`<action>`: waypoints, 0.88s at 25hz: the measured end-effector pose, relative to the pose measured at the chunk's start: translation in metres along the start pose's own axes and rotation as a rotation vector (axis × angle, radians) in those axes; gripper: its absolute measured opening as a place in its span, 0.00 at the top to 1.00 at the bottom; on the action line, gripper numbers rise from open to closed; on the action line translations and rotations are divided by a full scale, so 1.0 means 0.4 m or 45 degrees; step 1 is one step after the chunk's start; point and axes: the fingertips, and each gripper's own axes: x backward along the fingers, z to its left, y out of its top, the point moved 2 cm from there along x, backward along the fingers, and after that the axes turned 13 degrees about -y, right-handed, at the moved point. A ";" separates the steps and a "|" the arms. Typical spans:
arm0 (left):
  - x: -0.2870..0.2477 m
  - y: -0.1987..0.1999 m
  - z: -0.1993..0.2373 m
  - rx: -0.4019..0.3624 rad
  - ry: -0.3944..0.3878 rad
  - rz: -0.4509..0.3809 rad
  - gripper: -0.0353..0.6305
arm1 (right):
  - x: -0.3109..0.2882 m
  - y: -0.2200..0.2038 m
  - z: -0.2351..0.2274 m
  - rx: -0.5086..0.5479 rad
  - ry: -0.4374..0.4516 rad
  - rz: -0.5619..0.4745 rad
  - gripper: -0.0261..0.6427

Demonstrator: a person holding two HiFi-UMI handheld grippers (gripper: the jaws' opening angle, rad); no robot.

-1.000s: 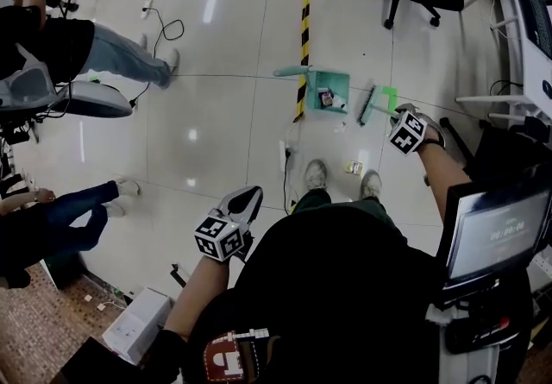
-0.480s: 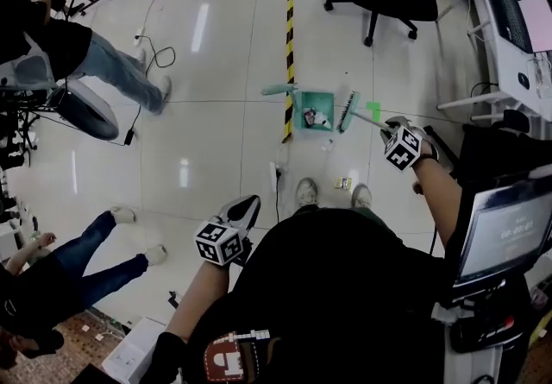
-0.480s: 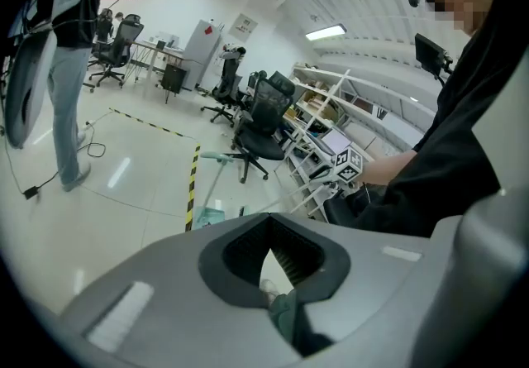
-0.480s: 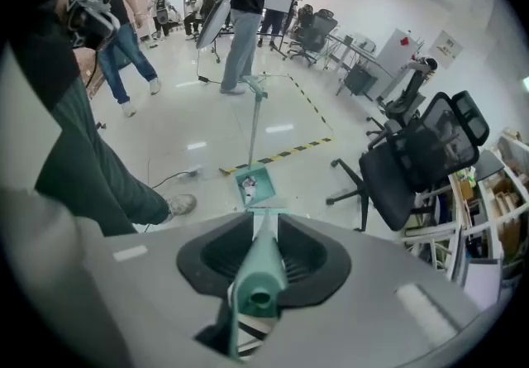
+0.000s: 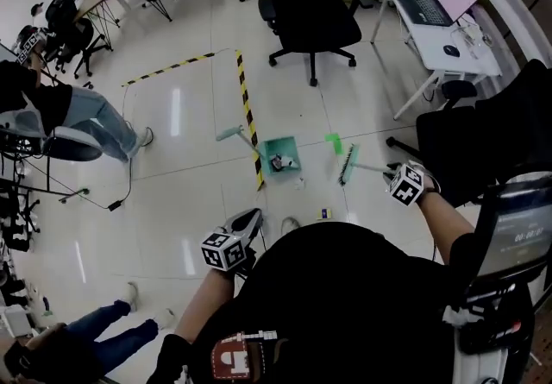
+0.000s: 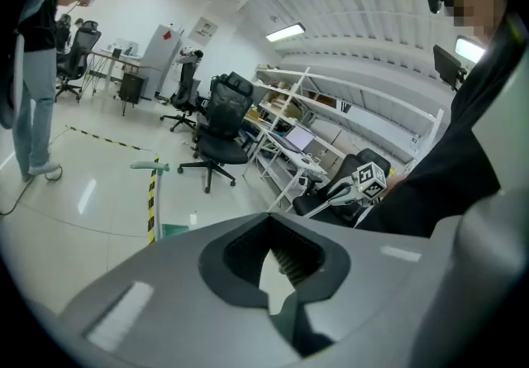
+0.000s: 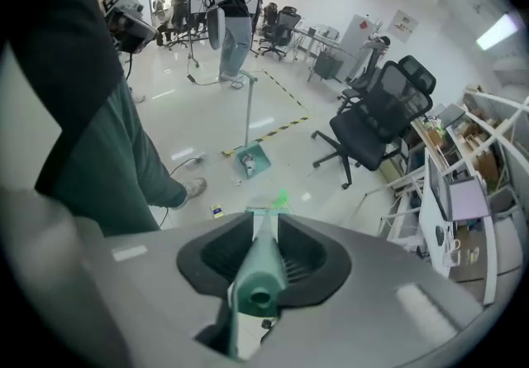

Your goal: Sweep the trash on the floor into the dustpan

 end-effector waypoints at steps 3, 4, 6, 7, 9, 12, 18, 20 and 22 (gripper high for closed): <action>-0.071 -0.098 -0.177 -0.048 -0.008 -0.008 0.94 | 0.106 -0.195 0.046 -0.036 -0.010 -0.062 0.83; -0.098 -0.134 -0.243 -0.061 -0.004 -0.013 0.94 | 0.144 -0.262 0.061 -0.042 -0.011 -0.084 0.83; -0.154 -0.209 -0.377 -0.077 0.008 -0.032 0.94 | 0.216 -0.393 0.090 -0.048 -0.014 -0.128 0.83; -0.181 -0.246 -0.443 -0.075 0.012 -0.050 0.94 | 0.252 -0.454 0.105 -0.045 -0.017 -0.148 0.83; -0.222 -0.315 -0.564 -0.053 0.017 -0.086 0.94 | 0.320 -0.562 0.135 -0.029 -0.020 -0.181 0.83; -0.233 -0.396 -0.721 -0.050 0.022 -0.072 0.94 | 0.409 -0.681 0.189 -0.033 0.005 -0.205 0.83; -0.153 -0.541 -0.899 -0.078 0.076 -0.018 0.94 | 0.498 -0.836 0.332 -0.026 0.087 -0.235 0.83; -0.128 -0.590 -0.923 -0.057 0.102 0.010 0.94 | 0.515 -0.868 0.370 -0.035 0.096 -0.244 0.83; -0.104 -0.634 -0.939 -0.042 0.119 0.036 0.94 | 0.527 -0.899 0.408 -0.061 0.109 -0.242 0.83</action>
